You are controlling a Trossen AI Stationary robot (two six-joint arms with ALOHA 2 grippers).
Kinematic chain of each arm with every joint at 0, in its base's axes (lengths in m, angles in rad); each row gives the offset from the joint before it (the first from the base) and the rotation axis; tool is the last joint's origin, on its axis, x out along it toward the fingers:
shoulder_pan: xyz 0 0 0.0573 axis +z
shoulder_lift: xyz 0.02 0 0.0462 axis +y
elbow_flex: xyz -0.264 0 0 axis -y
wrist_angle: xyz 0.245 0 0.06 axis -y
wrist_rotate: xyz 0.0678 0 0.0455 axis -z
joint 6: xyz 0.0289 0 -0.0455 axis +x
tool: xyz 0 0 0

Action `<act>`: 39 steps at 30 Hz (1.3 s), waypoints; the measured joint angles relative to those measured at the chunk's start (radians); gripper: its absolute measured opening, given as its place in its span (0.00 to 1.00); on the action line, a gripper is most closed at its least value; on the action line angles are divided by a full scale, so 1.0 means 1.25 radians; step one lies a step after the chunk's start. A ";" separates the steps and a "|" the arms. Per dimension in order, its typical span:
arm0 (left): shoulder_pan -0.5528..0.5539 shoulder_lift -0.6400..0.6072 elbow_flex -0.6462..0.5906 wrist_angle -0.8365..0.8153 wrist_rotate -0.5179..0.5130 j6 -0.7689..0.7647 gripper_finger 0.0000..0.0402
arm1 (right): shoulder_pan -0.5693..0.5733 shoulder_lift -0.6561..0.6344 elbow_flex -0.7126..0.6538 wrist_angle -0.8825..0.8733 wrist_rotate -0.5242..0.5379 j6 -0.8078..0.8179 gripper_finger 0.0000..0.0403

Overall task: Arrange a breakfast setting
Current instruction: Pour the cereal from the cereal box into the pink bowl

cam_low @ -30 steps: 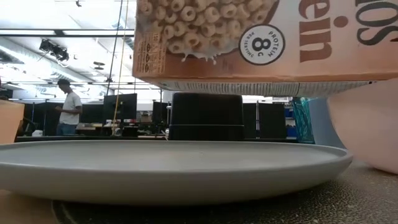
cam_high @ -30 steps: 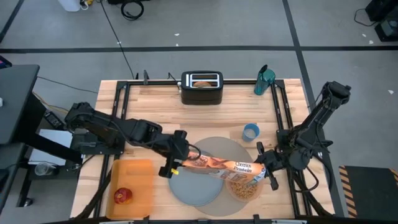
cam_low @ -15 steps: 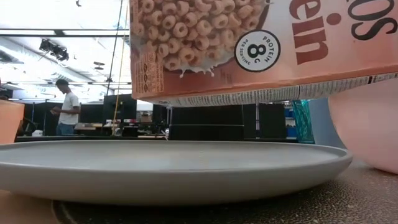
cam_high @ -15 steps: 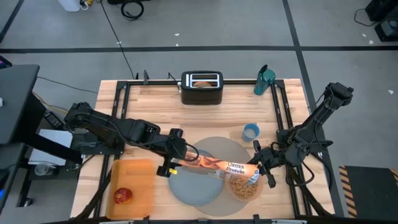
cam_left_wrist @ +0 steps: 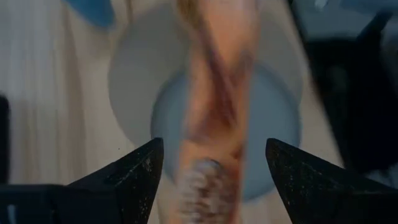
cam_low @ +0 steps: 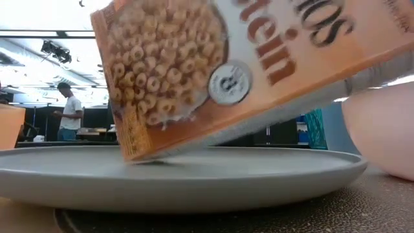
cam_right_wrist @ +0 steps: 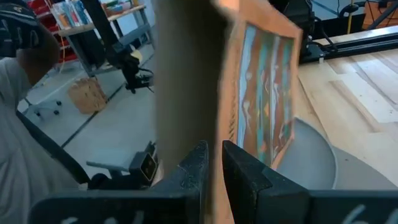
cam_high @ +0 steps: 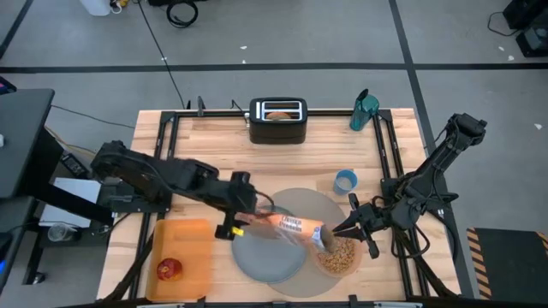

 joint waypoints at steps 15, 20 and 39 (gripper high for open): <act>-0.009 0.072 -0.017 0.188 -0.032 0.043 0.73 | -0.019 0.001 0.000 0.000 -0.003 0.002 0.13; 0.011 0.135 -0.002 0.142 -0.053 0.078 0.73 | -0.027 0.001 0.000 0.006 -0.020 0.000 0.13; 0.046 0.169 0.038 0.137 0.036 0.082 0.04 | -0.017 0.000 0.000 0.002 -0.021 0.000 0.13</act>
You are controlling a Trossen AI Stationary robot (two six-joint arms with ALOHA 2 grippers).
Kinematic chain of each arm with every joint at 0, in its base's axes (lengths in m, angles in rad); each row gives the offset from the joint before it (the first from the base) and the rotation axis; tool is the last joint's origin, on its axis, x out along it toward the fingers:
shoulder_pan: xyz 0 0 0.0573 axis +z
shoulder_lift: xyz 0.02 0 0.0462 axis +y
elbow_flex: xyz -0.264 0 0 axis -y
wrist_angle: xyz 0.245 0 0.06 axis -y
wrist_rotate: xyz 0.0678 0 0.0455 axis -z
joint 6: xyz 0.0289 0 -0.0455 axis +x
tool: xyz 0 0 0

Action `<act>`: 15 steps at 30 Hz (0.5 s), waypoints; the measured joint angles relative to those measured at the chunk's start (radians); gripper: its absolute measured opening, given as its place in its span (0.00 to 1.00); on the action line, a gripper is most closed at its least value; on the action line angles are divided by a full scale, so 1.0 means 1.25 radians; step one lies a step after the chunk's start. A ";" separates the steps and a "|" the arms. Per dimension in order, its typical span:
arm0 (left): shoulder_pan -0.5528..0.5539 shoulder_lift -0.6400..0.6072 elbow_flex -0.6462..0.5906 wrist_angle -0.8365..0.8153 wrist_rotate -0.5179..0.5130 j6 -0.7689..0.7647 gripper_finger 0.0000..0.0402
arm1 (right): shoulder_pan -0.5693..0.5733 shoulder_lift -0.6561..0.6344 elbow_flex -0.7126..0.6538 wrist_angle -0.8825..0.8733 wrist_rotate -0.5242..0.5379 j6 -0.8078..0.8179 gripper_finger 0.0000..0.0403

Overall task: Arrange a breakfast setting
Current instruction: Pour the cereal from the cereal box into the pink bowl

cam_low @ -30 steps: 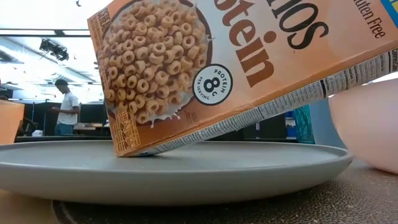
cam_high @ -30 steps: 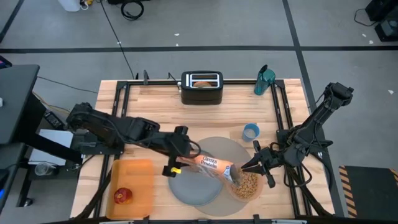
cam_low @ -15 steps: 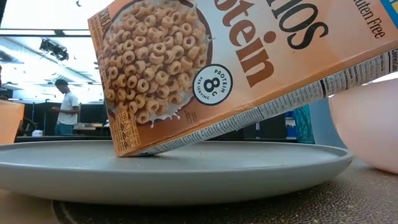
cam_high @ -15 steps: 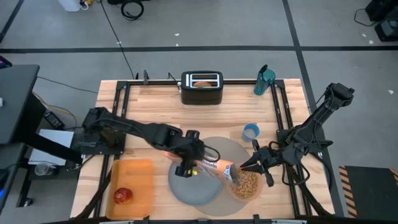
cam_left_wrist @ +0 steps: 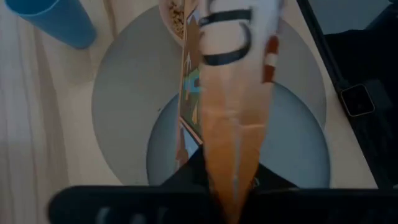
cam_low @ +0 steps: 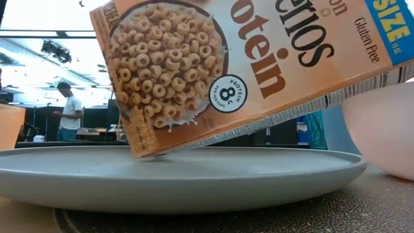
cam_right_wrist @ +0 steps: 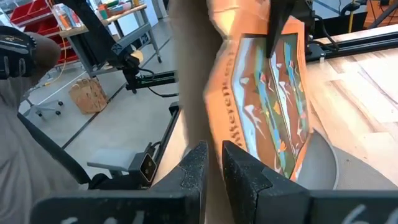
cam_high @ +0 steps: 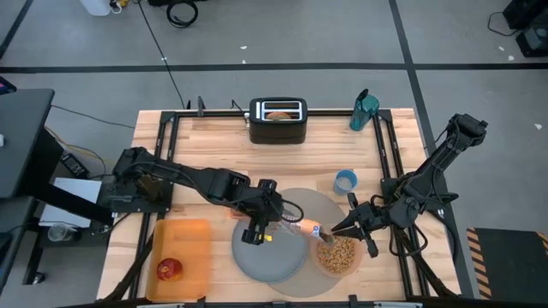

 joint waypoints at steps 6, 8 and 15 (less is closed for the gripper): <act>0.000 -0.021 0.004 0.001 -0.016 -0.002 0.03 | 0.033 -0.031 0.040 -0.055 0.036 -0.036 0.13; 0.000 -0.043 0.007 0.005 -0.038 0.003 0.03 | 0.054 -0.036 0.065 -0.079 0.079 -0.069 0.13; -0.018 -0.106 0.007 0.048 -0.100 0.023 0.02 | 0.144 -0.060 0.078 -0.100 0.236 -0.137 0.13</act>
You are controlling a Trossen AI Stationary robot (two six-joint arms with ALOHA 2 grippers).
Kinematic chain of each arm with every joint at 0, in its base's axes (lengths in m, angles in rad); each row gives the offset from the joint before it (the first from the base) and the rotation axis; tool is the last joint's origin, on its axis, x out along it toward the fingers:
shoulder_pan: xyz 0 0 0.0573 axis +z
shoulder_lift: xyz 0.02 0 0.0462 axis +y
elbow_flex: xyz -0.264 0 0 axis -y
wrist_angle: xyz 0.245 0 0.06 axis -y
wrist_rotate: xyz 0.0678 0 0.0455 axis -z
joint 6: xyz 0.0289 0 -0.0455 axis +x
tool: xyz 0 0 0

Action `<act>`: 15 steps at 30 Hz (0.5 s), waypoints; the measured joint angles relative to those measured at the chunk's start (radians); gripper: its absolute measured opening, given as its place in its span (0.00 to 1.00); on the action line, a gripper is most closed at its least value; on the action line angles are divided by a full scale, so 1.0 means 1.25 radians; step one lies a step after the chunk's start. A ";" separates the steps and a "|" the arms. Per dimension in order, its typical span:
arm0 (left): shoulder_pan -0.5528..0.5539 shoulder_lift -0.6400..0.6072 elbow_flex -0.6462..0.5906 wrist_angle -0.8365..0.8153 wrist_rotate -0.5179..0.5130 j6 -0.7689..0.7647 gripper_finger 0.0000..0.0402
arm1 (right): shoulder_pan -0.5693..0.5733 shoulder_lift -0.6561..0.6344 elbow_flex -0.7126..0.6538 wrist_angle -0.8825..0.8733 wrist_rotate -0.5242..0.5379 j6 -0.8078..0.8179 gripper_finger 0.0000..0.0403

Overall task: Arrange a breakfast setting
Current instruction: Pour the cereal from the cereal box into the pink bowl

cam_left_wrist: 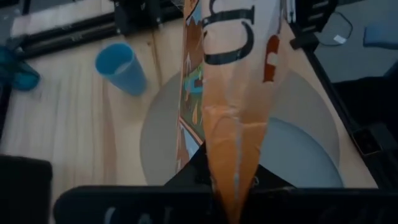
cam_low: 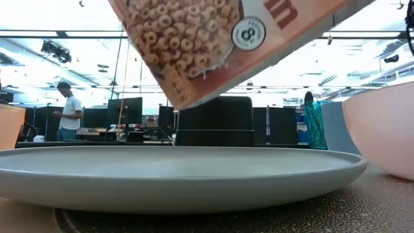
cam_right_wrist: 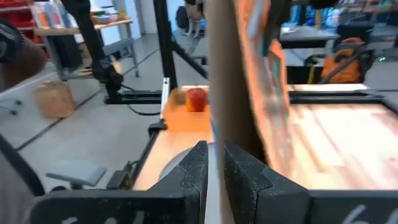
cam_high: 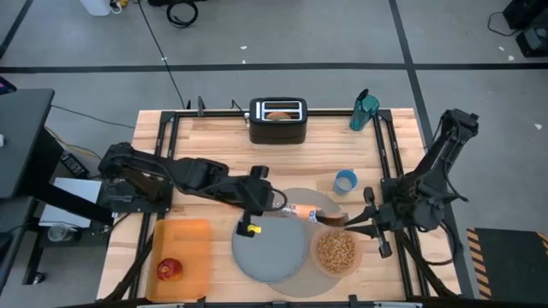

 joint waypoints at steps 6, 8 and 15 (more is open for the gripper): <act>-0.026 -0.004 -0.004 0.004 -0.015 0.003 0.02 | 0.082 -0.022 0.000 -0.013 0.142 -0.045 0.13; -0.028 -0.007 -0.038 0.050 -0.017 0.008 0.02 | 0.097 -0.025 0.000 -0.012 0.180 -0.063 0.13; -0.017 -0.078 -0.209 0.179 -0.015 -0.002 0.02 | 0.098 -0.024 0.000 -0.009 0.206 -0.097 0.13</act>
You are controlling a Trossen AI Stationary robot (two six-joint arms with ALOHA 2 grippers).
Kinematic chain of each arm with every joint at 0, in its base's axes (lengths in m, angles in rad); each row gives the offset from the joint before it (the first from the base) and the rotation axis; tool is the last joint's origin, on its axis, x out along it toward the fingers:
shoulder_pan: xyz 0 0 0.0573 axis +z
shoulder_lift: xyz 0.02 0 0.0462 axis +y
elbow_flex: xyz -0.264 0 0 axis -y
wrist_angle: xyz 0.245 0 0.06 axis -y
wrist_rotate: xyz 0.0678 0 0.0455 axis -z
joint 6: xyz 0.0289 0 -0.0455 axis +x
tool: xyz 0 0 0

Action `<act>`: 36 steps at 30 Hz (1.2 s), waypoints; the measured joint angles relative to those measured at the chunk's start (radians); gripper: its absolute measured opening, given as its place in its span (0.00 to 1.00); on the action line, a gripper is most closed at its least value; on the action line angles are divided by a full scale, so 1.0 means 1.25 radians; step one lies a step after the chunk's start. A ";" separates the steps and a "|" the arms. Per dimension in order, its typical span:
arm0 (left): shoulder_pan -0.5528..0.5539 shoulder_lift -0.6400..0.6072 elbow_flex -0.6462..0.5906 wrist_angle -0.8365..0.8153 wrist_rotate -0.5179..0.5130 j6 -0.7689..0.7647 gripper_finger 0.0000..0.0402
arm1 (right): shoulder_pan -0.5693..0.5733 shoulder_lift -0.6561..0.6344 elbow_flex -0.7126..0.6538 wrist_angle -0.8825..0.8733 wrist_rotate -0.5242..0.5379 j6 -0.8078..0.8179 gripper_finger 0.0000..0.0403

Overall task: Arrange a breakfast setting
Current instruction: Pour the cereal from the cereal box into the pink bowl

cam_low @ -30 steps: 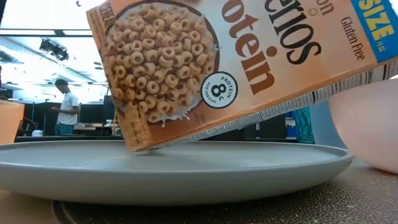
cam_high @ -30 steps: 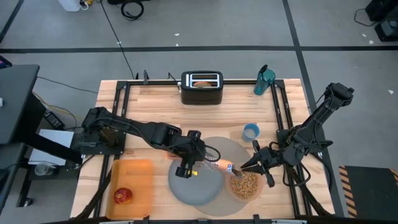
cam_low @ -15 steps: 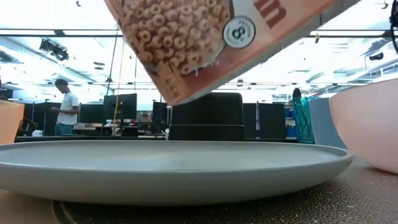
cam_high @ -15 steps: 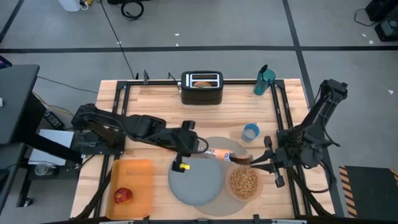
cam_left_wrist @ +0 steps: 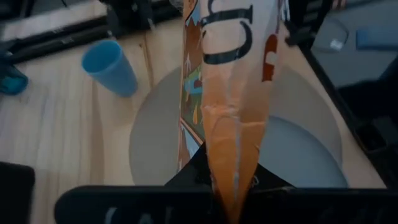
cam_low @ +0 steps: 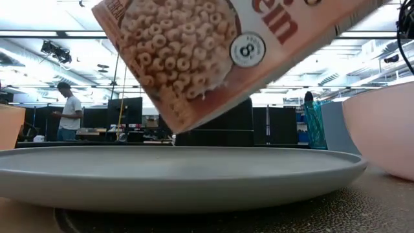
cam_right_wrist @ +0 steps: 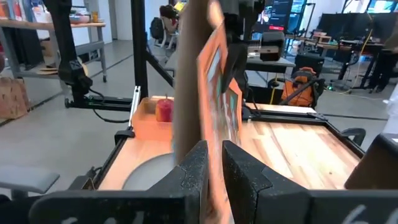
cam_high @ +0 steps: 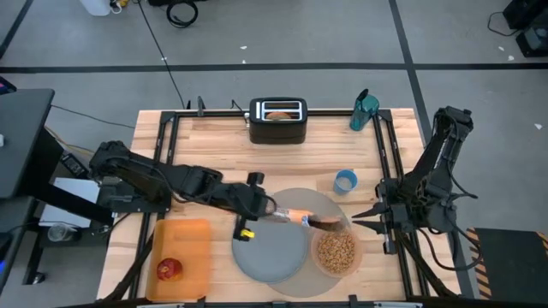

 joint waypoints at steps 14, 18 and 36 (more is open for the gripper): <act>0.005 -0.300 -0.328 0.238 -0.121 -0.060 0.03 | -0.091 0.001 0.000 -0.001 -0.076 -0.021 0.13; 0.005 -0.391 -0.398 0.256 -0.209 -0.070 0.03 | -0.129 0.001 0.000 0.001 -0.118 -0.036 0.13; 0.005 -0.699 -0.739 0.388 -0.713 -0.159 0.04 | -0.217 0.001 0.000 0.001 -0.195 -0.044 0.13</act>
